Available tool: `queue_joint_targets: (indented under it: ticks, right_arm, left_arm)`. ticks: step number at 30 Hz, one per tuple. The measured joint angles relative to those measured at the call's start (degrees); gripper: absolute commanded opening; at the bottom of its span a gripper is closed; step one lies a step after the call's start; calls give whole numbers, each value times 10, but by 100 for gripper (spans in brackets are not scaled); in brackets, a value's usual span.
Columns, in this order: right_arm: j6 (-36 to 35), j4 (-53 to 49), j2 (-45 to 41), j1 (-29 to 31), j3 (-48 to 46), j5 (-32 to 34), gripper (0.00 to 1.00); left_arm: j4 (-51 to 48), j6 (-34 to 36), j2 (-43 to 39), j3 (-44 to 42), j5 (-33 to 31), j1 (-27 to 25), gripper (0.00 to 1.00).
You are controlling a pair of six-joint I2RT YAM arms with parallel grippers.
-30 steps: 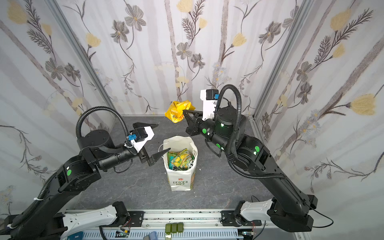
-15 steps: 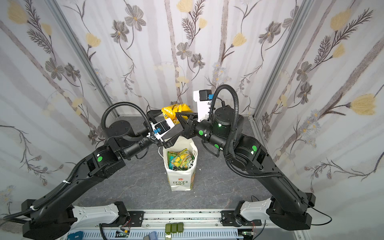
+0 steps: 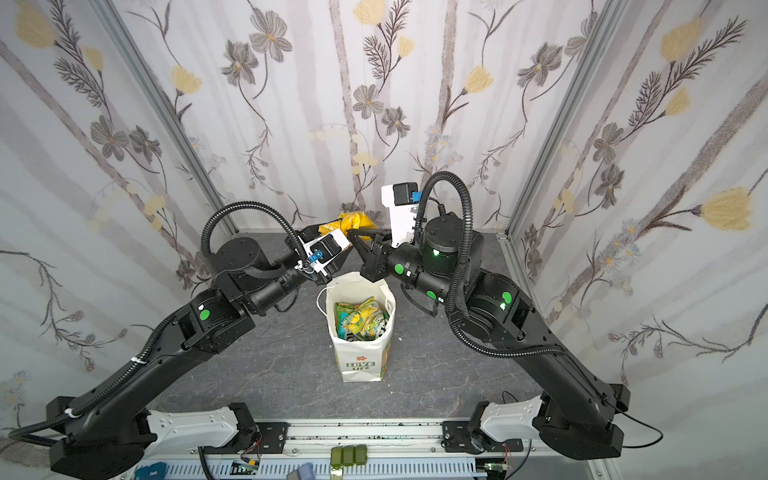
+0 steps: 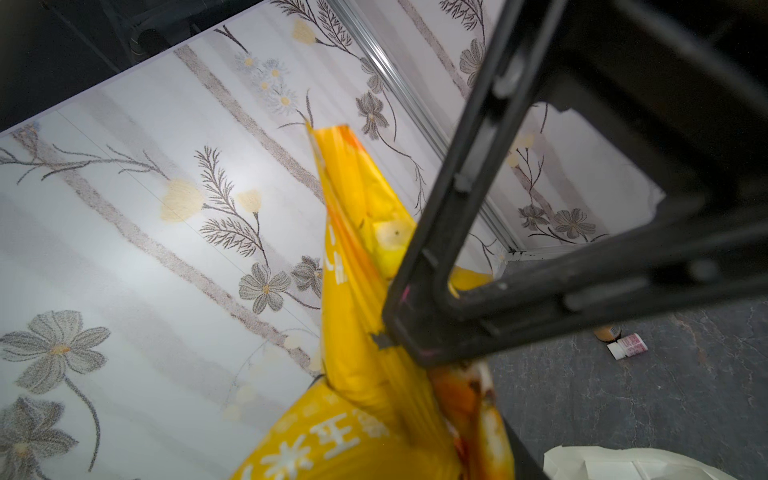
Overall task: Take the snacks out of the paper bag
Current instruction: 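Grasp the yellow packet with the left gripper while the right gripper releases it, then carry the yellow packet beside the bag with the left gripper and drop it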
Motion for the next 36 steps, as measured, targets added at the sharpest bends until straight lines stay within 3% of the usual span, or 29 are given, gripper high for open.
queue_joint_targets:
  ticks: [4,9,12,18,23,29,36]
  right_arm:
    - [0,4,-5,2,0,0,32]
    - [-1,8,-24,3,-10,4,57]
    - [-3,24,-51,2,-42,19,67]
    - [-11,109,-144,2,-165,65,91]
    - [-11,146,-196,-1,-240,116,99]
    - [-3,161,-228,-6,-300,143,99]
    - [15,161,-234,-10,-329,152,99]
  left_arm:
    - [0,0,0,2,-7,1,25]
    - [0,0,0,2,-7,0,16]
    - [2,-6,2,7,-5,6,13]
    - [8,-102,18,42,-21,60,14]
    - [-2,-223,34,67,-24,129,14]
    - [-35,-396,45,71,-19,234,14]
    - [-43,-602,74,14,69,372,12]
